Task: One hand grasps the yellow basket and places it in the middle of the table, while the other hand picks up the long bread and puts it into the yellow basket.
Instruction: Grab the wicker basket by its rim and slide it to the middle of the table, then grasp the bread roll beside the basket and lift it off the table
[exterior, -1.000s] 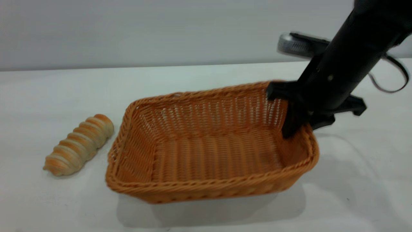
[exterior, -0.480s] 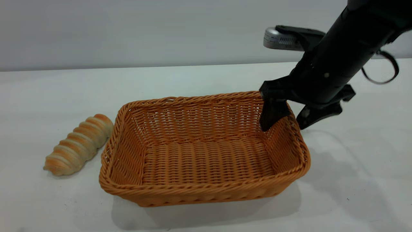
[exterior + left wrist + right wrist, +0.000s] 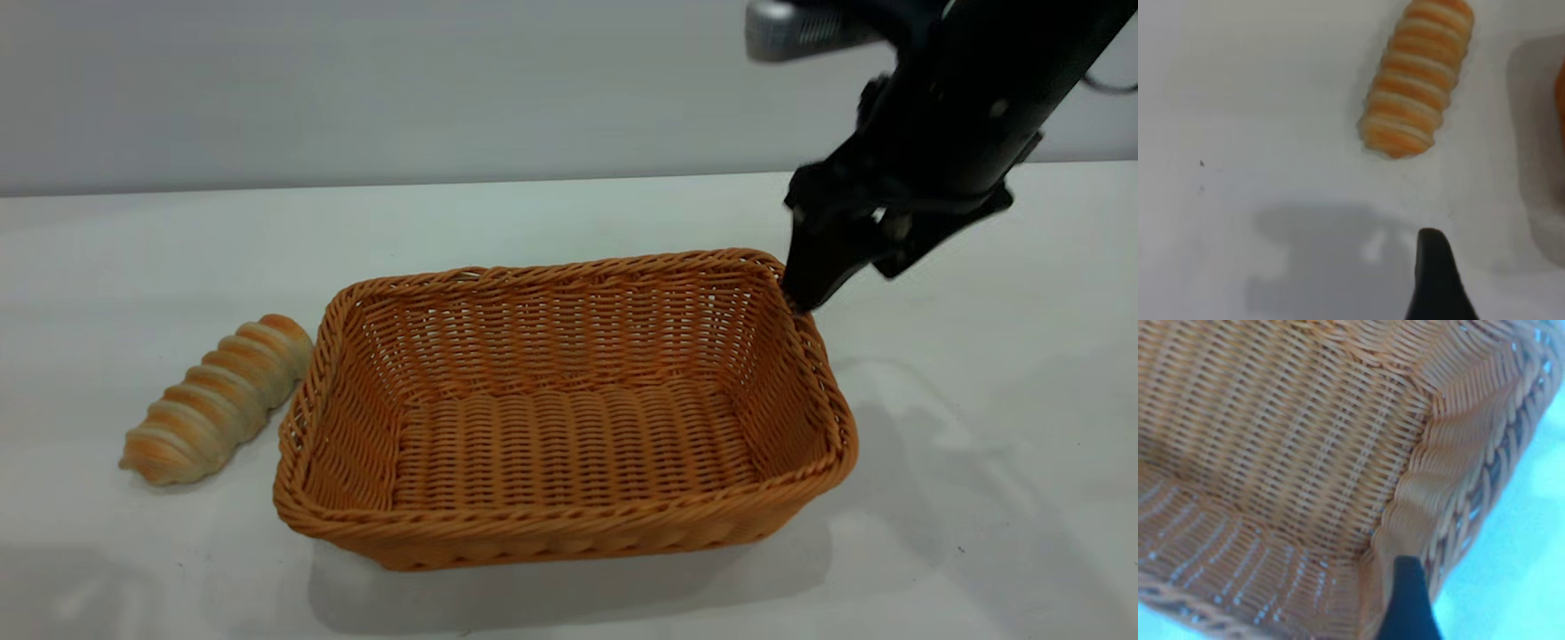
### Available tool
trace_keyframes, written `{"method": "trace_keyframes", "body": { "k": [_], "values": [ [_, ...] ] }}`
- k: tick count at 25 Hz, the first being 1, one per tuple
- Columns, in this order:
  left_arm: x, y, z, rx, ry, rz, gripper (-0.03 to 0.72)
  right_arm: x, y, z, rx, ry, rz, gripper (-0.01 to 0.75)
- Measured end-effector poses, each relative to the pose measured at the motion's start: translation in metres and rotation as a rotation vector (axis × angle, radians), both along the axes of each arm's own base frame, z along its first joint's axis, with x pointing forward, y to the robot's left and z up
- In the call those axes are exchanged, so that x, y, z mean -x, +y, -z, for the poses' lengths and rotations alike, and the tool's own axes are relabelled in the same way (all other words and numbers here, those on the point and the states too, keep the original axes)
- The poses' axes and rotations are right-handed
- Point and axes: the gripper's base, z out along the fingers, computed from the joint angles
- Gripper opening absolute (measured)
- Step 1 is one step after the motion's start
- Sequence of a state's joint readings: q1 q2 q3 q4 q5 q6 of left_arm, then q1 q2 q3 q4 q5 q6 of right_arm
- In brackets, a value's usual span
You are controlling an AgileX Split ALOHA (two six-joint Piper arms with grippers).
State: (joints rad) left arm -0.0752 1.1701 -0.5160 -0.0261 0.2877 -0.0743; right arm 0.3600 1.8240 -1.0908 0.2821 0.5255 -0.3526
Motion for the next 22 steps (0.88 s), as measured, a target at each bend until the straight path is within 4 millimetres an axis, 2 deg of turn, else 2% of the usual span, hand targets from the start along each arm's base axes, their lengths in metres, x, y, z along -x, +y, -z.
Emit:
{"method": "trace_keyframes", "body": {
  "k": [4, 13, 16, 22],
  "values": [
    [-0.026, -0.002, 0.014, -0.007, 0.069, 0.002, 0.525, 0.008, -0.003, -0.023, 0.009, -0.026, -0.029, 0.548],
    [-0.089, -0.007, 0.024, -0.032, 0.145, 0.029, 0.525, 0.039, -0.013, -0.09, -0.026, -0.12, -0.063, 0.544],
    [-0.108, -0.008, 0.034, -0.044, 0.195, 0.045, 0.525, 0.054, -0.019, -0.115, -0.041, -0.163, -0.076, 0.544],
    [-0.14, -0.011, 0.066, -0.076, 0.279, 0.089, 0.525, 0.095, -0.032, -0.162, -0.072, -0.238, -0.103, 0.544]
  ]
}}
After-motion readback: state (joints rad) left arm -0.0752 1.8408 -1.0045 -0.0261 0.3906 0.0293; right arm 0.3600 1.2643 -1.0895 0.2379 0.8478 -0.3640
